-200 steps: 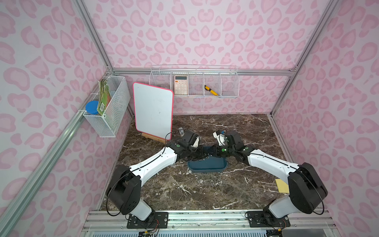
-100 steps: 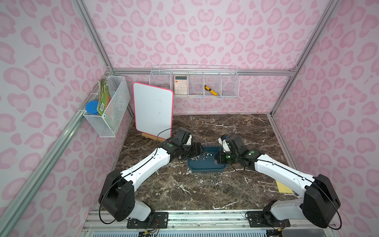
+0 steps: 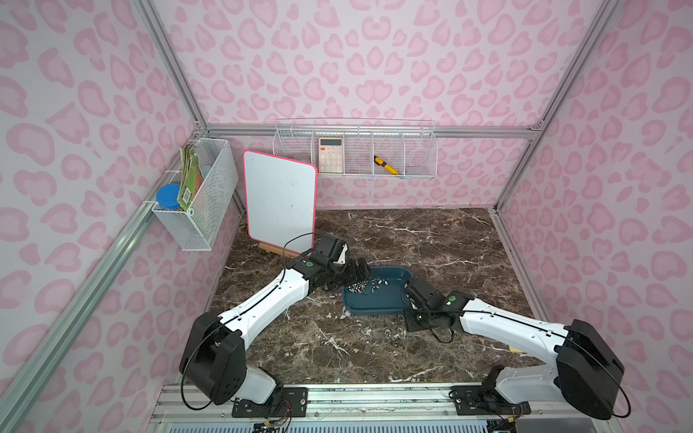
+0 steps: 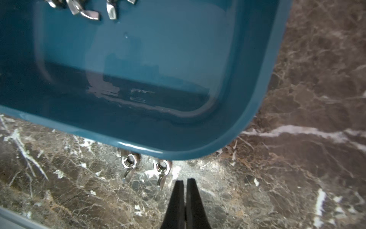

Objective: Take out the wing nut from the storage box
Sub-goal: Place the wing nut at the center of the board.

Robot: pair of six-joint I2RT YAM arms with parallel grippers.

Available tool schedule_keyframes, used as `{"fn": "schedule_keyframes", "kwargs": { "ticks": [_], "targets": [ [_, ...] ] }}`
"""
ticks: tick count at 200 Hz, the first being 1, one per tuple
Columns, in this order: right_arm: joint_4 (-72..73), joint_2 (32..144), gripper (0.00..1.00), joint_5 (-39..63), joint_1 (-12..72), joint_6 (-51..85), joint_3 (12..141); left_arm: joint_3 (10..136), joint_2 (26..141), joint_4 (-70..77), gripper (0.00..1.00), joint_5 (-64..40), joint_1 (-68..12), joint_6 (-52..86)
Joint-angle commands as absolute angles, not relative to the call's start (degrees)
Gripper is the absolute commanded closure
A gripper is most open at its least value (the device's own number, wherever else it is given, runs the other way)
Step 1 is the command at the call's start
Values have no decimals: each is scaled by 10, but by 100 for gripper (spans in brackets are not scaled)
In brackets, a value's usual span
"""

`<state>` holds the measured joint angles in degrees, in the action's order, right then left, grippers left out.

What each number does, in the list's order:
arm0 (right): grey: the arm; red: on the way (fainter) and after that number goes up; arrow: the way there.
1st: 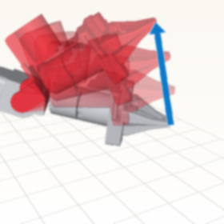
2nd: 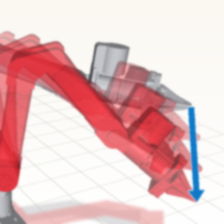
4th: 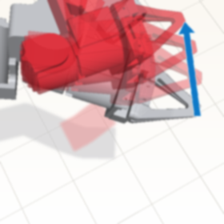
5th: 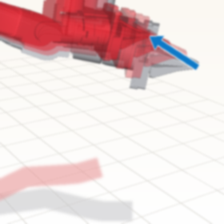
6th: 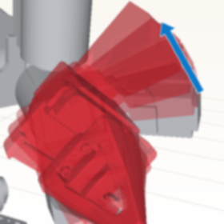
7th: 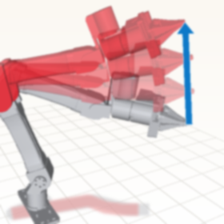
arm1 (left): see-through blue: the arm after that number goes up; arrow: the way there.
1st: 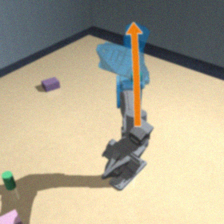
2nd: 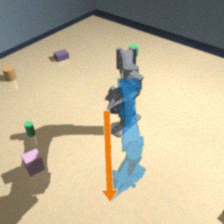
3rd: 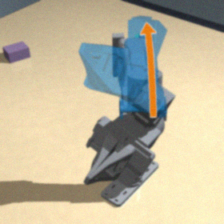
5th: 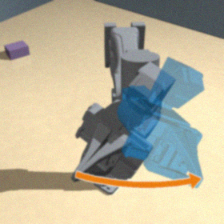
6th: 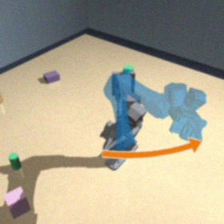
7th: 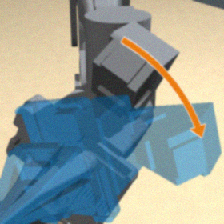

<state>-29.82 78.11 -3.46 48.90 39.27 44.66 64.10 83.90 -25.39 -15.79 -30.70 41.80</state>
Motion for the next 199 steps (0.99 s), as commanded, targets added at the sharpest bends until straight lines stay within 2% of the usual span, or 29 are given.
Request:
{"fn": "schedule_keyframes", "kwargs": {
  "ticks": [1,113,132,178,199],
  "targets": [
    [-281,803,100,-49,489,403,453,645,835,-271,1,-153,-307,411],
    [-245,860,100,-46,490,410,434,648,835,-283,1,-142,-306,405],
    [-246,856,84,-44,489,408,435,649,836,-284,1,-139,-306,404],
    [-267,823,75,-47,490,406,451,656,848,-287,1,-140,-307,403],
    [-273,793,67,-51,490,398,463,661,859,-287,1,-151,-306,390]
  ]
}}
